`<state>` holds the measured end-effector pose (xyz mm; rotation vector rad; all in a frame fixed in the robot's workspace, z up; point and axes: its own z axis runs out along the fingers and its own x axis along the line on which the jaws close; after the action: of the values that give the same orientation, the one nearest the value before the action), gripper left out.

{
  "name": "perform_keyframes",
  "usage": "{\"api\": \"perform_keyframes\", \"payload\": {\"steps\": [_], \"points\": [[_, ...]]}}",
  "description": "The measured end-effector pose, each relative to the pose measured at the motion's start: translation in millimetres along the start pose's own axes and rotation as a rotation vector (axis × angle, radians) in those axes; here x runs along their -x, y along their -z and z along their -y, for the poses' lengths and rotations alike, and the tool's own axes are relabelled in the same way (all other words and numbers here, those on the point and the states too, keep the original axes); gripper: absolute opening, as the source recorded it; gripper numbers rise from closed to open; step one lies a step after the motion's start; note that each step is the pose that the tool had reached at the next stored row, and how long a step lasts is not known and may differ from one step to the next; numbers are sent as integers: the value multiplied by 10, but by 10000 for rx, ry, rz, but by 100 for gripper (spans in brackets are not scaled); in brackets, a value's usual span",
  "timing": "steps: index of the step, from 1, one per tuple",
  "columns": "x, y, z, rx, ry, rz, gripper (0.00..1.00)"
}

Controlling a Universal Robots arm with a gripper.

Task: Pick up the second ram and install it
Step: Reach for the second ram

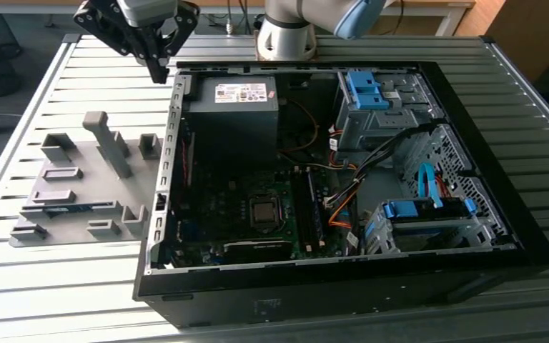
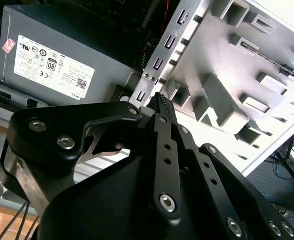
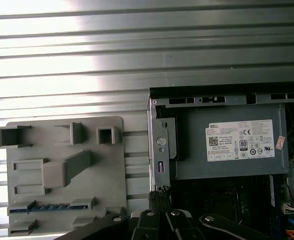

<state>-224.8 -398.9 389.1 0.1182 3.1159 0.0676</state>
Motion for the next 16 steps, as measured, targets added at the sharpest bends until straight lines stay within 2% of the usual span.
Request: {"api": "perform_keyframes", "payload": {"steps": [16], "points": [[-129, 2, 10, -1, 0, 0, 11]]}}
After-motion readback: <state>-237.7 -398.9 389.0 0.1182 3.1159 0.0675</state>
